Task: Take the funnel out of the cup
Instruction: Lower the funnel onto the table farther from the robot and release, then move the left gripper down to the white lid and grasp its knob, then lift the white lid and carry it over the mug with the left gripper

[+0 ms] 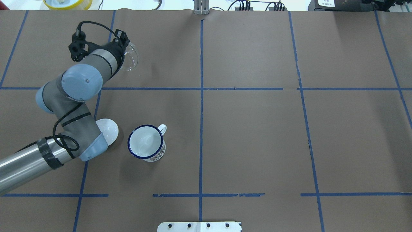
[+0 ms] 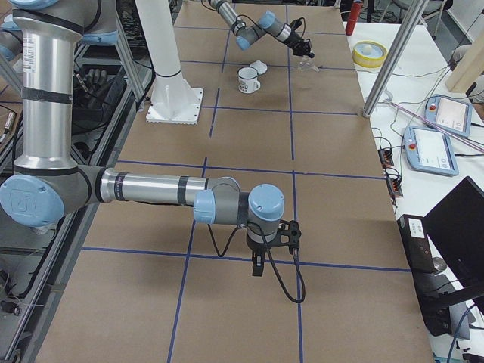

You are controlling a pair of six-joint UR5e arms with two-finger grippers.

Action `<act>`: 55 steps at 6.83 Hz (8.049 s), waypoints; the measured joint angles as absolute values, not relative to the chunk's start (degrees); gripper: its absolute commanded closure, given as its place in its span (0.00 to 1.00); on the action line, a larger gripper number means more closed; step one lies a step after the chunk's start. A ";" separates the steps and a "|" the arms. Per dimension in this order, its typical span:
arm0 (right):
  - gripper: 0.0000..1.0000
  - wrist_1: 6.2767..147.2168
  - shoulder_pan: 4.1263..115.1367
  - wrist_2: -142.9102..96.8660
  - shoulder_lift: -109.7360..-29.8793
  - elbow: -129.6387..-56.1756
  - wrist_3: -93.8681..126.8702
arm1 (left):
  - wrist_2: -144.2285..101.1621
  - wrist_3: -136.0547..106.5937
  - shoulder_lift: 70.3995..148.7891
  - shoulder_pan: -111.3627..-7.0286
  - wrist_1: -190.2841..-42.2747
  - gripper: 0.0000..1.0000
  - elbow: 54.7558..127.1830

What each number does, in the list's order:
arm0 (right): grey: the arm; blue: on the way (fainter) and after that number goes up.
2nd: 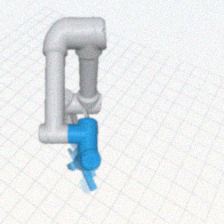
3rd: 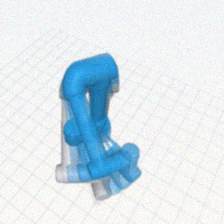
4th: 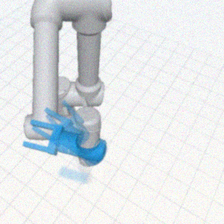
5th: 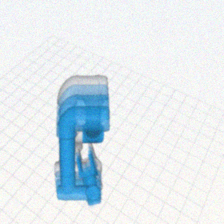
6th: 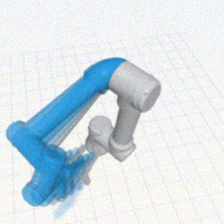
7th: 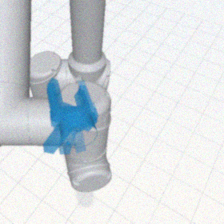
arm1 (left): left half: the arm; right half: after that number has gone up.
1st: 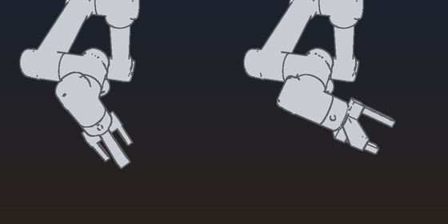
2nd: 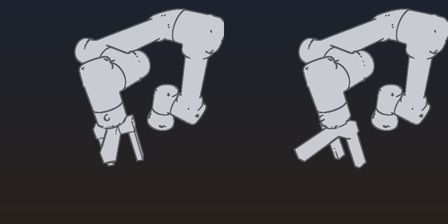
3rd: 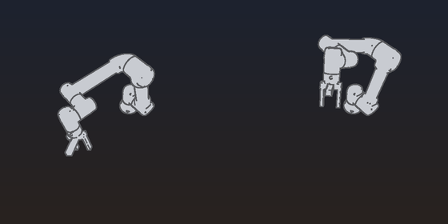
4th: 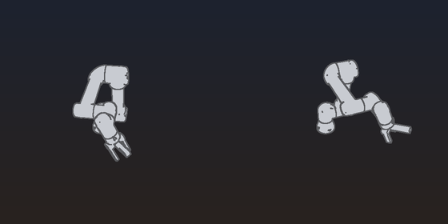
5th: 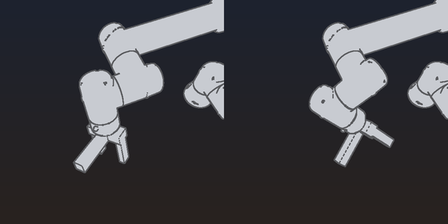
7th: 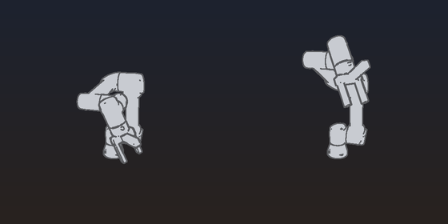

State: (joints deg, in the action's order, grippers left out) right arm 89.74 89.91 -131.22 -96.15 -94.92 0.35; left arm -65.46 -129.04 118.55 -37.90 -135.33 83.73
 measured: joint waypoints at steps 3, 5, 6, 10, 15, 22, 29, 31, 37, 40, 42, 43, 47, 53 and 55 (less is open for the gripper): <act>0.00 89.74 89.91 -131.22 -96.15 -94.92 0.35 | -59.81 -133.31 119.03 -35.15 -135.88 1.00 79.88; 0.00 89.74 89.91 -131.22 -96.15 -94.92 0.35 | -59.06 -134.02 119.07 -35.03 -135.96 0.84 79.31; 0.00 89.74 89.91 -131.22 -96.15 -94.92 0.35 | -59.00 -134.09 119.04 -35.03 -135.96 0.66 78.98; 0.00 89.74 89.91 -131.22 -96.15 -94.92 0.35 | -58.97 -133.48 118.93 -35.07 -135.81 0.00 78.08; 0.00 89.74 89.91 -131.22 -96.15 -94.92 0.35 | -65.07 -113.22 116.21 -35.23 -134.99 0.00 81.34; 0.00 89.74 89.91 -131.22 -96.15 -94.92 0.35 | -108.36 -76.11 103.37 -44.04 -108.82 0.00 107.29; 0.00 89.74 89.91 -131.22 -96.15 -94.92 0.35 | -109.81 -72.63 102.96 -37.95 -106.84 0.20 103.67; 0.00 89.74 89.91 -131.22 -96.15 -94.92 0.35 | -109.78 -72.62 102.74 -37.26 -106.73 0.35 103.76; 0.00 89.74 89.91 -131.22 -96.15 -94.92 0.35 | -109.86 -72.33 99.82 -37.16 -105.58 0.39 106.31; 0.00 89.74 89.91 -131.22 -96.15 -94.92 0.35 | -109.86 -72.39 99.95 -36.85 -104.61 0.64 106.71; 0.00 89.74 89.91 -131.22 -96.15 -94.92 0.35 | -109.86 -72.50 99.99 -36.62 -103.17 1.00 107.94; 0.00 89.74 89.91 -131.22 -96.15 -94.92 0.35 | -109.89 -72.61 99.99 -36.47 -102.49 1.00 108.78; 0.00 89.74 89.91 -131.22 -96.15 -94.92 0.35 | -109.87 -71.33 101.48 -37.55 -86.43 1.00 120.30; 0.00 89.74 89.91 -131.22 -96.15 -94.92 0.35 | -110.38 -77.20 120.93 -36.85 -66.26 1.00 122.18; 0.00 89.74 89.91 -131.22 -96.15 -94.92 0.35 | -110.14 -78.86 122.51 -33.47 -67.62 1.00 118.88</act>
